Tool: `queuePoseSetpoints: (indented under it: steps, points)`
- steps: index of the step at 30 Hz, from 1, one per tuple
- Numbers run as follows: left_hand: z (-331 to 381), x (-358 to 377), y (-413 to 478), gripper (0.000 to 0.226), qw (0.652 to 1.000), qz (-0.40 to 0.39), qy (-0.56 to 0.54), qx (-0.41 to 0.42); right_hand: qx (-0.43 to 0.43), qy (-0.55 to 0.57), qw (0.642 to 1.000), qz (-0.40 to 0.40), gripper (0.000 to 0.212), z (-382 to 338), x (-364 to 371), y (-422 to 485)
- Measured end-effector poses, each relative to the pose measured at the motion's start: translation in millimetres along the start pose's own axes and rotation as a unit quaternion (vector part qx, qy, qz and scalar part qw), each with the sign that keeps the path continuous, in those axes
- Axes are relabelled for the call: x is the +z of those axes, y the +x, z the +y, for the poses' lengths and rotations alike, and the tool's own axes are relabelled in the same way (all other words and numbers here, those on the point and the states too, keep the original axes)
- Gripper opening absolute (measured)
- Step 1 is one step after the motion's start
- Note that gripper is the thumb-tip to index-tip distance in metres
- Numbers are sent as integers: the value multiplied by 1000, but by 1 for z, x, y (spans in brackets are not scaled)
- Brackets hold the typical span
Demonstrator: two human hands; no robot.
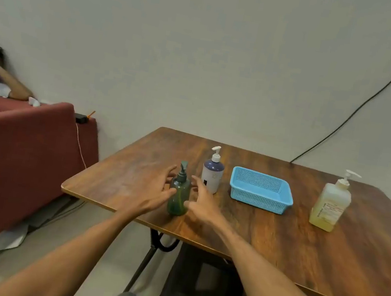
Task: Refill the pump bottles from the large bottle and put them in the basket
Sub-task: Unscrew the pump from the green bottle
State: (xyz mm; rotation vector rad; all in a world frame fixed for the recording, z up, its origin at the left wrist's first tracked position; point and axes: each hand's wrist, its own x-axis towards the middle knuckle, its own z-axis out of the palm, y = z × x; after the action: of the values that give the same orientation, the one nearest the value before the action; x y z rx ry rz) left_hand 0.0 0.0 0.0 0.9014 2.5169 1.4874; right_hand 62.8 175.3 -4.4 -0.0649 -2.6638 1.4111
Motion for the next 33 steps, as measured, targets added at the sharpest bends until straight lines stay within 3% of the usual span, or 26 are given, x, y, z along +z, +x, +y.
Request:
queuePoseSetpoints:
  steps: [5, 14, 23, 27, 33]
  points:
    - [4, 17, 7, 68, 1000, 0, 20, 15, -6, 45, 999, -19, 82, 14, 2, 3]
    - [35, 68, 29, 64, 998, -30, 21, 55, -19, 101, 992, 69, 66, 56, -43, -15]
    - [72, 147, 49, 62, 991, -96, -50, 78, 1, 104, 984, 144, 69, 108, -105, -50]
    - [76, 164, 51, 58, 989, -97, -81, 80, -3, 96, 984, 149, 65, 120, -118, -59]
    - [88, 168, 59, 44, 982, -73, -157, 80, -10, 98, 981, 169, 77, 124, -115, -59]
